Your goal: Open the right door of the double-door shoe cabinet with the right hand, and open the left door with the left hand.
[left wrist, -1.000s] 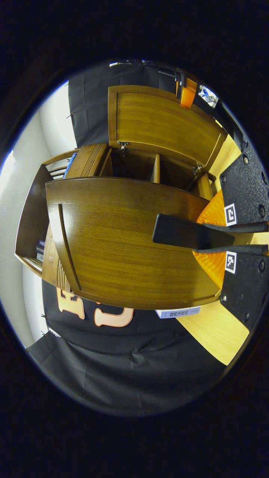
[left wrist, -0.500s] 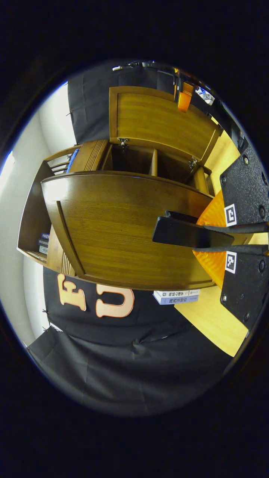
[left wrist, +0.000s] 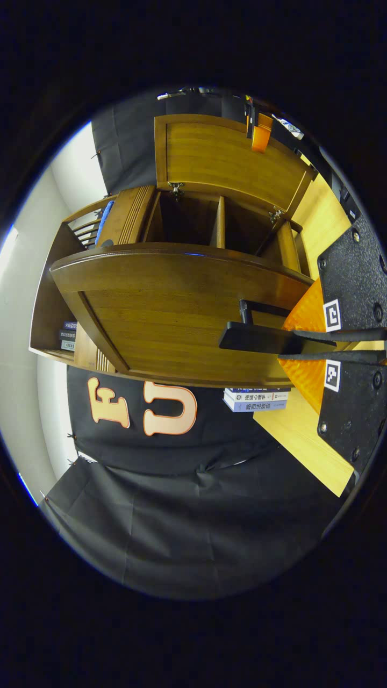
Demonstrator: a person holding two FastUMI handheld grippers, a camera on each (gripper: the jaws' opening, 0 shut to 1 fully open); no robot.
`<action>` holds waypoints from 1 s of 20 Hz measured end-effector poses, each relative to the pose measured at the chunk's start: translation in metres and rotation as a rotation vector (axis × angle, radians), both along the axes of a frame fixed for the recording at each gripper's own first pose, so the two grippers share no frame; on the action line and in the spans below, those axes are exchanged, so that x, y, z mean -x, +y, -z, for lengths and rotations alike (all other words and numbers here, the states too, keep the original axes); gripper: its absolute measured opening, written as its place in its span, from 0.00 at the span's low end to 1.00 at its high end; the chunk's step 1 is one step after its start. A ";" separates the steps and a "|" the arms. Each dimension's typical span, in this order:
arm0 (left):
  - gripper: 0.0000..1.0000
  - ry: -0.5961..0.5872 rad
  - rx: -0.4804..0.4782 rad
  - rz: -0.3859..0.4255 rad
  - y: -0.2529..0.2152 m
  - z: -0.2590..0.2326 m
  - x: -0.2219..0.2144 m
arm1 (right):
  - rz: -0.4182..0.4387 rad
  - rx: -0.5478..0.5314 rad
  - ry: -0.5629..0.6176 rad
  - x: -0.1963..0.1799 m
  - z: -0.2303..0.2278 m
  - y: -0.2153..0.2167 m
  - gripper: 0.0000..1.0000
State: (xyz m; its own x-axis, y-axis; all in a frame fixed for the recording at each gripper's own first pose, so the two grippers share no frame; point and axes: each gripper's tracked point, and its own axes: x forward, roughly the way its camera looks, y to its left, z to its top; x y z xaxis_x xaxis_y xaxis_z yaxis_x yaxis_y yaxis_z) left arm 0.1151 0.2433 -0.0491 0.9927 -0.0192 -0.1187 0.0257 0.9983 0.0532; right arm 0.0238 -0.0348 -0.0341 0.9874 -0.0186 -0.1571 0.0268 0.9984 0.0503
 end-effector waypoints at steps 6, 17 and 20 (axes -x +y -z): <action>0.01 -0.004 -0.026 -0.076 0.040 -0.006 0.009 | -0.028 -0.009 0.003 0.000 0.002 0.008 1.00; 0.00 0.013 -0.007 -0.091 0.078 -0.010 0.019 | -0.047 -0.017 0.010 0.003 0.000 0.015 0.96; 0.01 0.018 -0.016 -0.085 0.080 -0.010 0.020 | -0.047 -0.014 0.010 0.003 0.000 0.016 0.95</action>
State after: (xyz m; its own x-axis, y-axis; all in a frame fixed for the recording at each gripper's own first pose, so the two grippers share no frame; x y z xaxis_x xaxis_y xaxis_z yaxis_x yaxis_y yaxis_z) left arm 0.0953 0.3230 -0.0395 0.9884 0.0672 -0.1365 -0.0581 0.9959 0.0692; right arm 0.0212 -0.0187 -0.0342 0.9856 0.0298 -0.1665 -0.0193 0.9978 0.0641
